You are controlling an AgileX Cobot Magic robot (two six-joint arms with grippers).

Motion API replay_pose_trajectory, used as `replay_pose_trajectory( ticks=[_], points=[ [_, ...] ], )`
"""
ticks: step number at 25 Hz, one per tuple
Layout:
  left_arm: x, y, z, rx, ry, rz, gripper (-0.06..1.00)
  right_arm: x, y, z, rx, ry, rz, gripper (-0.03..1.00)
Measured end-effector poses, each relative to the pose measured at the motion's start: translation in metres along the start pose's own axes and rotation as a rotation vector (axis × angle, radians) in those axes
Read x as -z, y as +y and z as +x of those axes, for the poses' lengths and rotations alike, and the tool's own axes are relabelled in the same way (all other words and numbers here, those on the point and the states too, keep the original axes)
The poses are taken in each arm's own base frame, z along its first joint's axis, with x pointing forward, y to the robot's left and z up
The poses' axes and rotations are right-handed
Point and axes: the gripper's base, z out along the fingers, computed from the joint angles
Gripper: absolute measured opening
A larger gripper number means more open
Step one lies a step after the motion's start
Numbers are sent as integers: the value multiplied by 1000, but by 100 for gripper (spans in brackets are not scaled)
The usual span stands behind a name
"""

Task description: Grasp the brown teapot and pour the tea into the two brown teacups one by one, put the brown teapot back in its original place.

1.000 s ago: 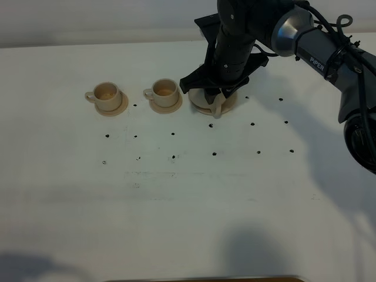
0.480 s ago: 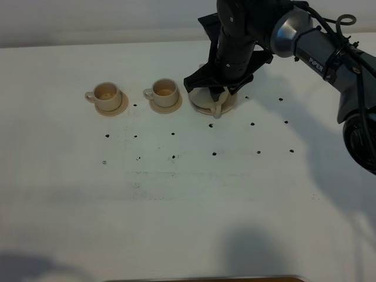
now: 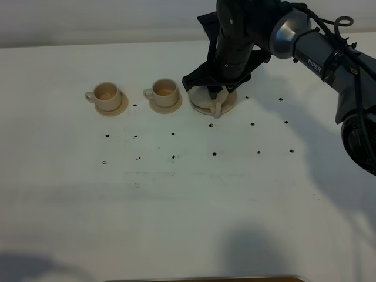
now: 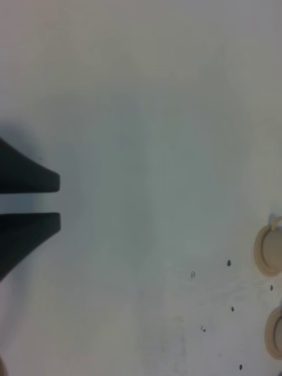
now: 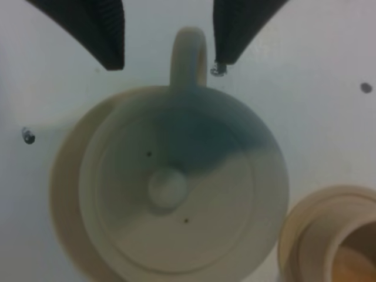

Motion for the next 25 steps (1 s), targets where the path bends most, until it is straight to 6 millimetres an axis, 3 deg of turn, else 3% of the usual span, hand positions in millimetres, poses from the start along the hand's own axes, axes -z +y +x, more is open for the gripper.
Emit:
replay_pose_trajectory(
  ticks=[17,25],
  points=[
    [0,0,0,0,0,0,7,-19,1,4,-2,38,0,37],
    [0,0,0,0,0,0,7,-19,2,3,3,36,-16,37]
  ],
)
